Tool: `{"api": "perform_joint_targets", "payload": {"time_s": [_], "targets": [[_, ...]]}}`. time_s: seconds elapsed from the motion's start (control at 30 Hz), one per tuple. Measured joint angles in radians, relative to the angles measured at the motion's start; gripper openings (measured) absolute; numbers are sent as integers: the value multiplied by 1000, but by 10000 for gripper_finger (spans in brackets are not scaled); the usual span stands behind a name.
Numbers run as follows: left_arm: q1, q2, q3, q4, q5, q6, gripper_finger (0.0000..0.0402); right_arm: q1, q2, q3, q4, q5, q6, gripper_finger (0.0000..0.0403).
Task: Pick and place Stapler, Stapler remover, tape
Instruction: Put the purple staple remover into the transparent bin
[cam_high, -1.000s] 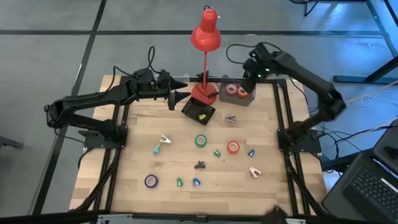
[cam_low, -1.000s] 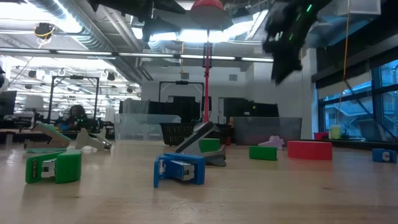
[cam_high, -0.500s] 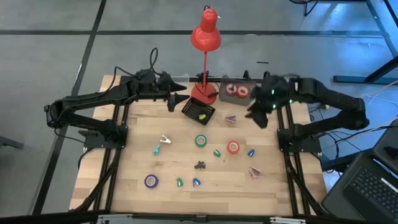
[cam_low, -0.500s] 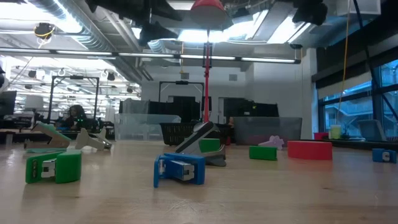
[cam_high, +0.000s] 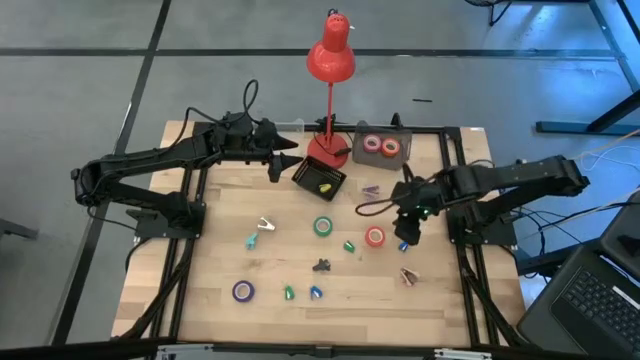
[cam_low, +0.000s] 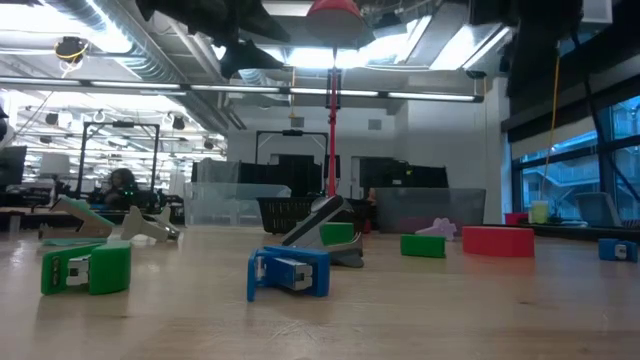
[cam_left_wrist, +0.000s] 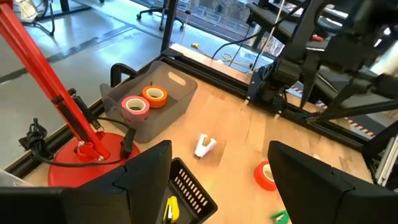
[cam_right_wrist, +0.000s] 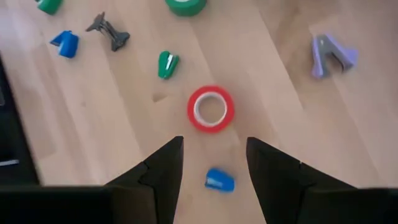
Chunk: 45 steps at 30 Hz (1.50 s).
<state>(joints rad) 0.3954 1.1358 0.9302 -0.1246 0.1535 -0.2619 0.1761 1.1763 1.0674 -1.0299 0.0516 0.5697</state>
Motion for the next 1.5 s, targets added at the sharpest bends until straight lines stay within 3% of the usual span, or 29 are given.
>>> {"api": "perform_joint_targets", "payload": {"time_s": [0.23, 0.5, 0.77, 1.17, 1.33, 1.5], "targets": [[0, 0, 0, 0, 1, -12, 265, -34, 9, -145, 158, 120, -210, 177], [0, 0, 0, 1, -1, -14, 265, -139, 67, -182, 231, 246, -413, 177], [0, 0, 0, 1, -2, -15, 265, -271, 214, -228, 363, 136, -530, 177], [0, 0, 0, 1, -5, -14, 265, -356, 378, -228, 480, 102, -633, 174], [0, 0, 0, 1, -5, -13, 265, -385, 418, -228, 495, 69, -634, 144], [0, 0, 0, 0, -5, -13, 265, -397, 435, -228, 526, 57, -633, 79]]}}
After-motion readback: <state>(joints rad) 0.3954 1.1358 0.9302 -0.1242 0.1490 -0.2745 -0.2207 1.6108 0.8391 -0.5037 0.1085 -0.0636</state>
